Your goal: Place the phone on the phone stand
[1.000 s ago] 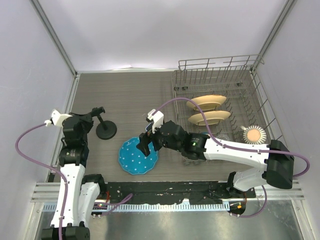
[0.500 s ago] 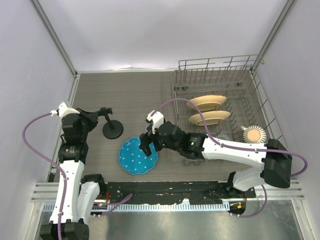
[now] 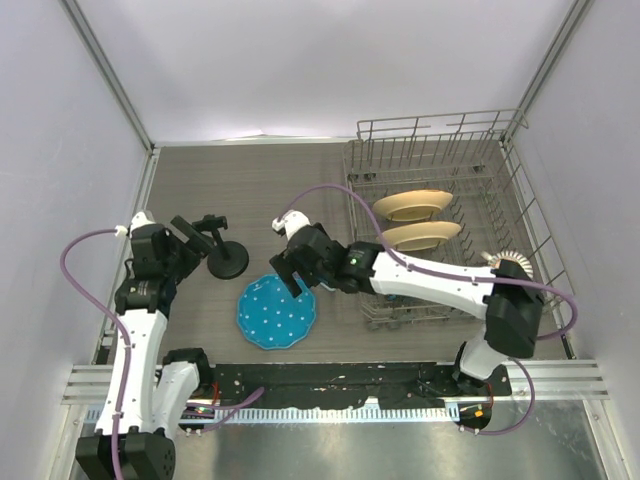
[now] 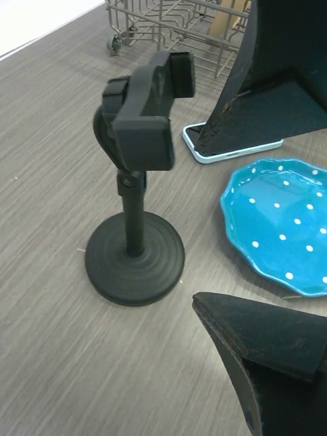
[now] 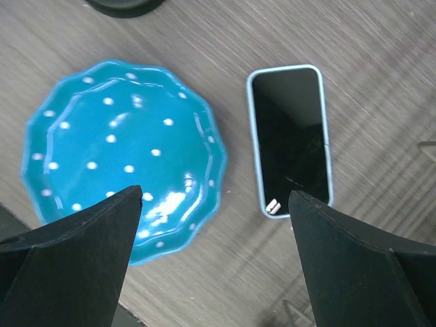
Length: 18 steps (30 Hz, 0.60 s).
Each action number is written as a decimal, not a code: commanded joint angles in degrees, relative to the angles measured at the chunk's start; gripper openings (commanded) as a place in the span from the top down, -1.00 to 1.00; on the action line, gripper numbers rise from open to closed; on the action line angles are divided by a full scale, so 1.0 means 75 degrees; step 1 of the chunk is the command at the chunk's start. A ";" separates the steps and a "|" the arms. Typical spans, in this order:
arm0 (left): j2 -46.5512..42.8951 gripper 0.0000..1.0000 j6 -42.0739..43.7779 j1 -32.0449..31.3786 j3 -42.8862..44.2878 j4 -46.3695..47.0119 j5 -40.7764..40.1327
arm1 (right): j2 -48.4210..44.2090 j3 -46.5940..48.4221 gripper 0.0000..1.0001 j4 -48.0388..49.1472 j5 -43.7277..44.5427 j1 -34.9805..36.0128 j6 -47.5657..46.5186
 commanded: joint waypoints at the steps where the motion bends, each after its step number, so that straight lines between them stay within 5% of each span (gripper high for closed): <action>1: -0.0415 -0.80 0.0134 -0.0016 0.0602 -0.0692 0.0180 | 0.0888 0.1128 -0.88 -0.1343 -0.0100 -0.0479 -0.0565; 9: -0.1727 -0.96 0.1153 -0.0027 0.0778 -0.0867 0.1749 | 0.3011 0.3472 -0.81 -0.3474 -0.1003 -0.1511 -0.1315; 18: -0.2290 -0.99 0.1412 -0.0320 0.0356 -0.0752 0.2242 | 0.3985 0.4188 -0.82 -0.3759 -0.1670 -0.1980 -0.1726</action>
